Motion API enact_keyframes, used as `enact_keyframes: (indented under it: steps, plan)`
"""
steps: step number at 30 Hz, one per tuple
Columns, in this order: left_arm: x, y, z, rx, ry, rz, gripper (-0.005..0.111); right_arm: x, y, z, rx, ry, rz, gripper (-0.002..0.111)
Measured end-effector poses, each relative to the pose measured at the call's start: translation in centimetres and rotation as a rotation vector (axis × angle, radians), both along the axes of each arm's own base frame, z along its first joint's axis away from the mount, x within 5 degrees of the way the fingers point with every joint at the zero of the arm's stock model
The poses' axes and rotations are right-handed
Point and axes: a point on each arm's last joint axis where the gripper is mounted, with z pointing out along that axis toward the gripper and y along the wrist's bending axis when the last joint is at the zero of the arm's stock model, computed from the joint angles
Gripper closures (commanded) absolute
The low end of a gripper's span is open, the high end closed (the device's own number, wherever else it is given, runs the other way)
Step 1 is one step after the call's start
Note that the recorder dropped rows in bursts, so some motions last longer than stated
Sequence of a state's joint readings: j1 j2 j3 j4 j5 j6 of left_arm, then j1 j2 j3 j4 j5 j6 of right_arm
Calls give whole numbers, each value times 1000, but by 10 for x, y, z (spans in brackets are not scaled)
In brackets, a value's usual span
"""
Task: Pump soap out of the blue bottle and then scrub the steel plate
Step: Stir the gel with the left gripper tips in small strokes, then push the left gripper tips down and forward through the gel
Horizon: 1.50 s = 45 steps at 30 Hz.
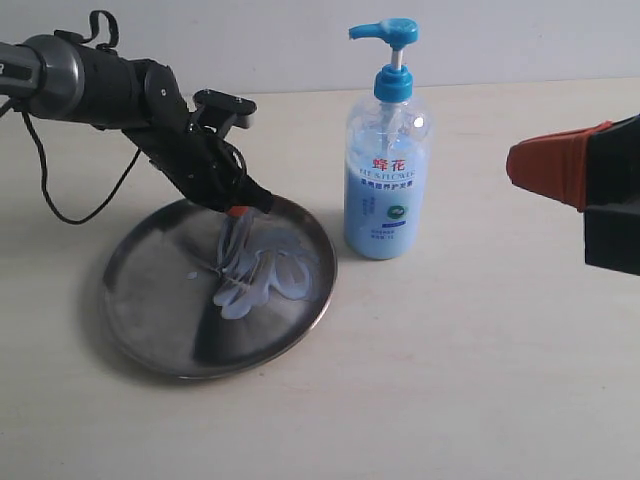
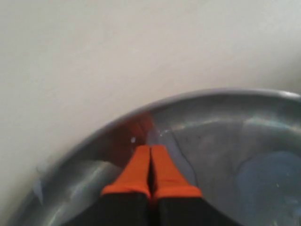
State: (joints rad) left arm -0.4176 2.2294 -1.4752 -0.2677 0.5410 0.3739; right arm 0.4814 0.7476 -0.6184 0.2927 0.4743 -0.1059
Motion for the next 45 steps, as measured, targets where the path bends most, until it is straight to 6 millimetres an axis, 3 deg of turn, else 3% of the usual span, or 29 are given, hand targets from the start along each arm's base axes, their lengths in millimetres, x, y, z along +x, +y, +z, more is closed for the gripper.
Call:
enact_keyframes:
  steps: [10, 20, 26, 33, 41, 45]
  plan:
    - [-14, 1, 1, 41, 149, -110, 107, 0, 0, 0, 0, 0, 0, 108]
    - [-47, 2, 3, 36, 486, -236, 107, 0, 0, 0, 0, 0, 0, 108]
    - [-53, 1, 2, 42, 537, -257, 107, 0, 0, 0, 7, 6, 0, 108]
    - [-53, -13, 3, 62, 439, -280, 107, 0, 1, 0, 17, 11, 0, 108]
    - [-13, -14, 3, 109, 8, -126, 107, -1, 2, 0, 29, 15, 5, 108]
    - [-5, -14, 2, 115, -82, -120, 107, -2, 4, 1, 24, 1, 39, 108]
